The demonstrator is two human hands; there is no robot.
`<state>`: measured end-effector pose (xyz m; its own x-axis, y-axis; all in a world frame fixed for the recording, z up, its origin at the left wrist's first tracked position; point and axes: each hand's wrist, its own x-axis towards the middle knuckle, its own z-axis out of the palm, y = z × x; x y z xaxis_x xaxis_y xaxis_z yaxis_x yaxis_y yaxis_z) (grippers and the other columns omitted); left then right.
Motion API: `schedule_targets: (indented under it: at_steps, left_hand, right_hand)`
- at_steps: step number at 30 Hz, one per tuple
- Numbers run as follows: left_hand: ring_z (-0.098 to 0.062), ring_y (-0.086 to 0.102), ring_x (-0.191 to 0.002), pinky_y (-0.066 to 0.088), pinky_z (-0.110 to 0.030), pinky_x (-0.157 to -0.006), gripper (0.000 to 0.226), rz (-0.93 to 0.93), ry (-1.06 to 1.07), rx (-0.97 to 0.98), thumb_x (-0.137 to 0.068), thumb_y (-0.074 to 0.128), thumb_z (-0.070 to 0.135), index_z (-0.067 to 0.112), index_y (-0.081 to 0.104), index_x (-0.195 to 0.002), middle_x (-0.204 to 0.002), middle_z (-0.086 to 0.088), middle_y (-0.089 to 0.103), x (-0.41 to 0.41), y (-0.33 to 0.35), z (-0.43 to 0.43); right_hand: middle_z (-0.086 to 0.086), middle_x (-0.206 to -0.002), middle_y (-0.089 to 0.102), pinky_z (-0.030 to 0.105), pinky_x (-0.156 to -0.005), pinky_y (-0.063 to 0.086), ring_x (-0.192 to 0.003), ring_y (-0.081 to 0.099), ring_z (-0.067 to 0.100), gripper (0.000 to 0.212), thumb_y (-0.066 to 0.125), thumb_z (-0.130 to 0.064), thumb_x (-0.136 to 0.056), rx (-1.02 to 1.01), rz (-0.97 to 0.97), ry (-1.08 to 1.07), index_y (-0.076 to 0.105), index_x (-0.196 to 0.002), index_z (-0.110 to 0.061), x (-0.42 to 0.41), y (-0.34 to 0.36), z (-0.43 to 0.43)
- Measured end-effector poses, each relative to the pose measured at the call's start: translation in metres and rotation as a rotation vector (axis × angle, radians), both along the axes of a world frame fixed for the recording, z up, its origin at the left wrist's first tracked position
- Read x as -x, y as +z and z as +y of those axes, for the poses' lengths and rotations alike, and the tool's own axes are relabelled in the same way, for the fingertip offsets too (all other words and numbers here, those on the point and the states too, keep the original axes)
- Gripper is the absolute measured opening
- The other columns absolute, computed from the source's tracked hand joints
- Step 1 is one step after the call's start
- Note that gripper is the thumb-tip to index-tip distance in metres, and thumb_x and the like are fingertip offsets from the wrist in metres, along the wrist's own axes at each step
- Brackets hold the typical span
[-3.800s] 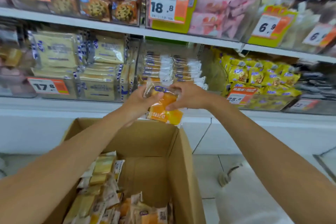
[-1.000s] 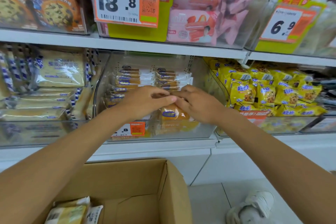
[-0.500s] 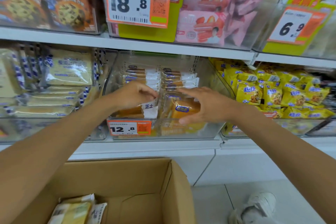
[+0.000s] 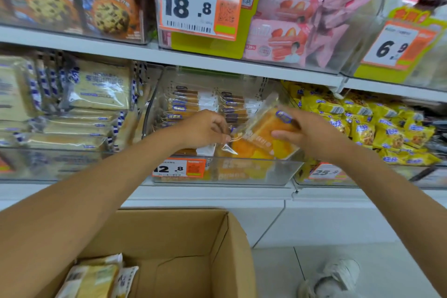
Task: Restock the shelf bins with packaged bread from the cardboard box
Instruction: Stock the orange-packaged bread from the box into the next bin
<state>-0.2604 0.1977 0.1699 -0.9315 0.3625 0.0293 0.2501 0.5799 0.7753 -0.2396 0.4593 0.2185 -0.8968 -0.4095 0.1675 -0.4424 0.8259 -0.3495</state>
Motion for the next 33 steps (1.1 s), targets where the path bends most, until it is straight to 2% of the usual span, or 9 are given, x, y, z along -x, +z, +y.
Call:
schedule_targets:
  at_steps: [1, 3, 7, 9, 16, 20, 25, 29, 33]
  left_hand:
    - [-0.016, 0.066, -0.086, 0.052, -0.034, -0.082, 0.015, 0.007, -0.016, 0.051, -0.084, 0.077, 0.027, 0.015, 0.072, -0.092, -0.084, 0.005, 0.068, -0.001, 0.000, -0.001]
    - [-0.011, 0.059, -0.083, 0.048, -0.030, -0.078, 0.020, -0.028, -0.075, 0.184, -0.083, 0.078, 0.028, 0.015, 0.074, -0.098, -0.086, 0.009, 0.064, -0.004, 0.003, -0.004]
    - [-0.008, 0.057, -0.110, 0.043, -0.026, -0.095, 0.025, -0.138, -0.061, 0.101, -0.089, 0.062, 0.020, 0.023, 0.074, -0.111, -0.118, 0.009, 0.065, -0.002, 0.014, -0.011]
    - [-0.007, 0.056, -0.110, 0.040, -0.017, -0.091, 0.026, -0.051, -0.004, 0.096, -0.098, 0.054, 0.016, 0.017, 0.070, -0.118, -0.123, 0.004, 0.064, 0.004, 0.013, -0.012]
    - [-0.006, 0.061, -0.072, 0.051, -0.019, -0.072, 0.015, 0.107, -0.005, 0.232, -0.088, 0.065, -0.002, 0.006, 0.078, -0.090, -0.074, 0.011, 0.065, 0.014, 0.009, 0.000]
    - [-0.005, 0.065, -0.080, 0.050, -0.018, -0.077, 0.009, 0.154, 0.113, -0.112, -0.089, 0.069, 0.007, 0.010, 0.076, -0.094, -0.087, 0.004, 0.071, 0.019, -0.001, 0.002]
    - [-0.005, 0.066, -0.095, 0.050, -0.023, -0.088, 0.027, 0.007, 0.076, -0.179, -0.086, 0.068, 0.040, 0.020, 0.076, -0.103, -0.101, 0.009, 0.072, 0.005, -0.006, 0.001]
    - [-0.012, 0.066, -0.093, 0.053, -0.032, -0.088, 0.024, 0.057, 0.035, -0.228, -0.080, 0.076, 0.035, 0.026, 0.077, -0.103, -0.099, 0.000, 0.072, -0.002, -0.006, 0.005]
    - [-0.003, 0.058, -0.087, 0.049, -0.031, -0.081, 0.010, 0.186, -0.023, 0.108, -0.084, 0.076, 0.032, 0.023, 0.080, -0.085, -0.091, 0.010, 0.065, 0.000, -0.007, 0.006]
  right_hand:
    - [-0.011, -0.085, 0.059, 0.005, -0.060, 0.034, -0.069, 0.051, -0.014, 0.024, 0.067, -0.035, -0.090, 0.020, 0.022, -0.025, 0.053, -0.107, -0.042, -0.001, 0.011, 0.004]
    - [-0.006, -0.069, 0.051, 0.016, -0.053, 0.033, -0.059, 0.048, 0.001, 0.015, 0.068, -0.036, -0.089, 0.009, 0.055, -0.061, 0.054, -0.091, -0.034, 0.002, 0.027, 0.012]
    - [-0.010, -0.066, 0.046, 0.021, -0.055, 0.034, -0.059, 0.047, 0.004, 0.037, 0.070, -0.032, -0.089, -0.063, 0.006, -0.080, 0.060, -0.123, -0.022, 0.003, 0.033, 0.013]
    - [-0.010, -0.065, 0.045, 0.020, -0.053, 0.032, -0.058, 0.046, 0.002, 0.035, 0.070, -0.032, -0.088, -0.041, 0.006, -0.067, 0.061, -0.121, -0.021, 0.002, 0.029, 0.009]
    - [-0.001, -0.078, 0.058, 0.035, -0.067, 0.042, -0.071, 0.054, 0.019, 0.031, 0.071, -0.032, -0.088, 0.020, 0.048, -0.062, 0.062, -0.114, -0.018, 0.002, 0.027, 0.004]
    - [-0.009, -0.068, 0.054, 0.034, -0.061, 0.038, -0.064, 0.049, 0.007, 0.030, 0.071, -0.035, -0.087, -0.083, 0.093, -0.032, 0.063, -0.112, -0.021, 0.001, 0.024, -0.004]
    - [0.007, -0.088, 0.069, 0.043, -0.074, 0.052, -0.079, 0.065, 0.022, 0.036, 0.073, -0.039, -0.085, -0.080, -0.140, 0.009, 0.063, -0.109, -0.013, -0.001, 0.008, -0.009]
    - [-0.007, -0.063, 0.045, 0.021, -0.052, 0.036, -0.050, 0.047, 0.004, 0.018, 0.071, -0.033, -0.088, 0.058, -0.084, -0.113, 0.061, -0.100, -0.024, 0.002, 0.010, 0.001]
    - [-0.004, -0.073, 0.045, 0.034, -0.060, 0.039, -0.065, 0.049, 0.019, 0.029, 0.067, -0.038, -0.090, 0.035, 0.095, -0.331, 0.043, -0.081, -0.023, 0.011, 0.006, 0.003]
